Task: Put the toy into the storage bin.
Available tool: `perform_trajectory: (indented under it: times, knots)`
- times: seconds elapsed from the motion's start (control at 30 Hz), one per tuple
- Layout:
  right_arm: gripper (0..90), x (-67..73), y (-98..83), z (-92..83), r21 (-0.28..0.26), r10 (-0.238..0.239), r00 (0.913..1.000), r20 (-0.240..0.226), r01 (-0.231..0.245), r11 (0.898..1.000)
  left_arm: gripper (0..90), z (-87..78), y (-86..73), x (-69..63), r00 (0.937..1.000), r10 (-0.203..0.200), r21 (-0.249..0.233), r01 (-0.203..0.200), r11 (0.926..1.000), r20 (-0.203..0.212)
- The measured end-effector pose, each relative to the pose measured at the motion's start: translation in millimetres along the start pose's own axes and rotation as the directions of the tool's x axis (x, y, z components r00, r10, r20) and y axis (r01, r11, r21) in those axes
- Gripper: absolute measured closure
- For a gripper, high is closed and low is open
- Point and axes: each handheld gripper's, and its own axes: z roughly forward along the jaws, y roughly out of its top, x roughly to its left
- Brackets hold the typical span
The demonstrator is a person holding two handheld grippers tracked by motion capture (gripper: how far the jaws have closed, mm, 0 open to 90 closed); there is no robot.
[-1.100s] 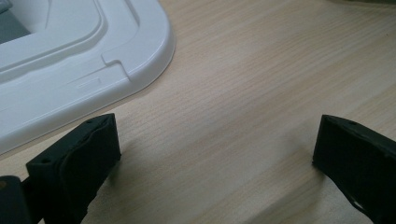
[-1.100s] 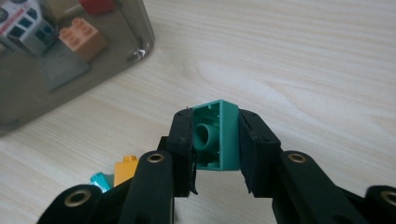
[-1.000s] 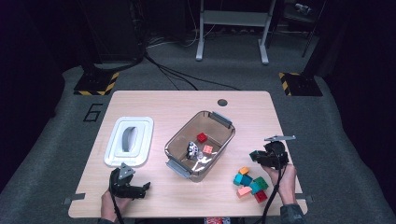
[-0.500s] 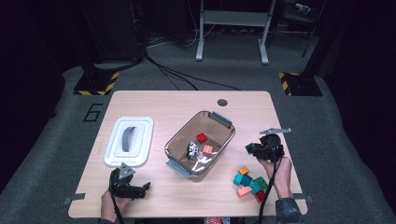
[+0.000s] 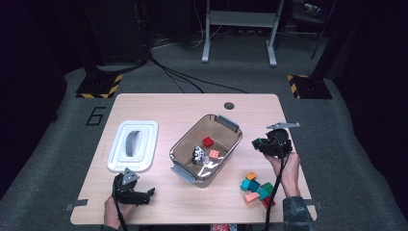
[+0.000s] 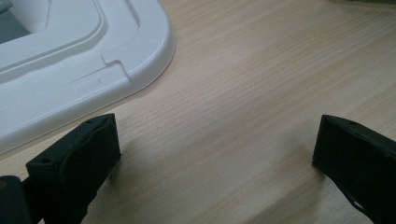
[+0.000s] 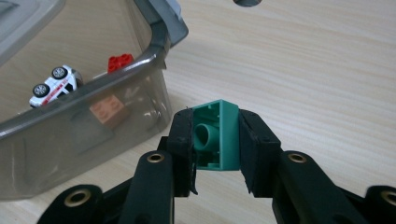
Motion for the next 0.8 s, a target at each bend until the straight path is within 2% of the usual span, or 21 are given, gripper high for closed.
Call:
perform_trajectory:
  times: [0.33, 0.8]
  knots:
    - [68.3, 4.4, 20.5, -9.0, -0.04, -0.02, 0.9998, 0.006, 0.02, 0.999, 0.5, -0.1, 0.0, -0.1, 1.0, 0.0, 0.001, 0.0, 1.0, -0.001]
    - [68.2, 24.0, 49.9, -12.0, -0.073, -0.063, 0.9979, -0.016, 0.062, 0.995, 0.5, -0.1, 0.0, 0.0, 1.0, 0.0, 0.001, 0.0, 1.0, -0.001]
